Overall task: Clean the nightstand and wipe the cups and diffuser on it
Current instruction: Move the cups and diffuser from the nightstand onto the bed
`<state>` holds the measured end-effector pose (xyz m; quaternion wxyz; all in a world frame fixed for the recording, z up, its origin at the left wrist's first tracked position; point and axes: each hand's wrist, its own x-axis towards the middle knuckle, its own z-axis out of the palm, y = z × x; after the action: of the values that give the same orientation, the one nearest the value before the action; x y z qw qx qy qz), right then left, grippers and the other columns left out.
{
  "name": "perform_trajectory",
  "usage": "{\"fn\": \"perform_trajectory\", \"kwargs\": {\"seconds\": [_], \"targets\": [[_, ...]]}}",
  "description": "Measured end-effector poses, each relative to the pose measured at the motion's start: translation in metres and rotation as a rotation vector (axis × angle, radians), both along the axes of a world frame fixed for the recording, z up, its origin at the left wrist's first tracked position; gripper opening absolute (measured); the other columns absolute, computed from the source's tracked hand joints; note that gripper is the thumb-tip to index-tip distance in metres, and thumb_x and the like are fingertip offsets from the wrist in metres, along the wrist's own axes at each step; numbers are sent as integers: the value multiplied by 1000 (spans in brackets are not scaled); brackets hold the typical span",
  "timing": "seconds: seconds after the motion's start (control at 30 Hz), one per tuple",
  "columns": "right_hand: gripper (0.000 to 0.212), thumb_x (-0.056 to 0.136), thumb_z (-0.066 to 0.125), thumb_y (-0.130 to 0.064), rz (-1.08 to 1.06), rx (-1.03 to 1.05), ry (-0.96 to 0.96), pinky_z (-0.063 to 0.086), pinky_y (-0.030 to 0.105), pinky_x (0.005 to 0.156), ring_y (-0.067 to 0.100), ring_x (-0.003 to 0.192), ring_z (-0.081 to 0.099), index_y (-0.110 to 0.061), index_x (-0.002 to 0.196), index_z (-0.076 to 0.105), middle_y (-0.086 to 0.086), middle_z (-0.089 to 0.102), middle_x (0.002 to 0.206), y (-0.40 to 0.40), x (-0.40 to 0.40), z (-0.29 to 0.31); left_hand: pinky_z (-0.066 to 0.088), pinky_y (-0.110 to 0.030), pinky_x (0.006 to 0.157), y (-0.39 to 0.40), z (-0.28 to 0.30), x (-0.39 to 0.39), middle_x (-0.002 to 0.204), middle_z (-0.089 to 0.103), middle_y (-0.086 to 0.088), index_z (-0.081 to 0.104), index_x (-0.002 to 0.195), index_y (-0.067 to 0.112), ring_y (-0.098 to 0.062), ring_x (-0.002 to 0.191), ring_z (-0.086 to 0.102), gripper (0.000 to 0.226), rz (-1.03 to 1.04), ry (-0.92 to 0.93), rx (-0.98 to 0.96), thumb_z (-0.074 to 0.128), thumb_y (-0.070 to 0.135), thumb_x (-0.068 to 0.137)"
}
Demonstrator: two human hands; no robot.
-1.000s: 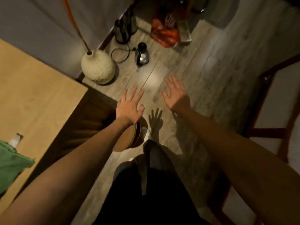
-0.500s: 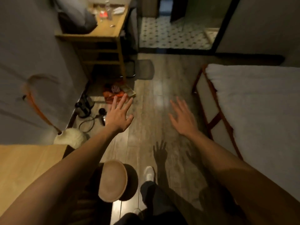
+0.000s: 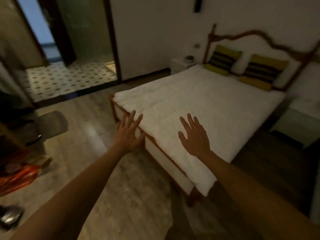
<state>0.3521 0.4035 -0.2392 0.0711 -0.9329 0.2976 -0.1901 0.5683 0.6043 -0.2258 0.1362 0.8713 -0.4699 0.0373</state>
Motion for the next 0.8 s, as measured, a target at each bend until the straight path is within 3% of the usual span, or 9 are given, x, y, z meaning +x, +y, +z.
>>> {"fn": "perform_trajectory", "kwargs": {"seconds": [0.1, 0.23, 0.43, 0.8], "targets": [[65, 100, 34, -56, -114, 2, 27, 20, 48, 121, 23, 154, 6, -37, 157, 12, -2, 6, 167, -62, -68, 7, 11, -57, 120, -82, 2, -52, 166, -11, 6, -6, 154, 44, -31, 152, -9, 77, -93, 5, -32, 24, 71, 88], [69, 95, 25, -70, -293, 18, 36, 19, 45, 120, 23, 154, 5, -43, 156, 7, -5, 3, 167, -144, -158, 16, 15, -57, 121, -192, 2, -124, 166, -12, 8, -6, 155, 44, -29, 152, -10, 77, -236, -21, -17, 35, 65, 93], [77, 90, 16, -80, -507, 64, 90, 19, 52, 122, 25, 154, 2, -42, 156, 5, -3, -1, 167, -246, -262, 24, 15, -56, 121, -319, 17, -211, 166, -13, 9, -3, 156, 41, -27, 153, -11, 78, -481, -123, 8, 36, 64, 93], [78, 88, 7, -82, -672, 57, 69, 17, 48, 122, 25, 153, 6, -42, 156, 7, -2, 5, 167, -418, -315, 35, 13, -54, 120, -564, 37, -247, 167, -5, 8, 2, 156, 41, -27, 153, -4, 75, -587, -54, -43, 40, 62, 94]]}}
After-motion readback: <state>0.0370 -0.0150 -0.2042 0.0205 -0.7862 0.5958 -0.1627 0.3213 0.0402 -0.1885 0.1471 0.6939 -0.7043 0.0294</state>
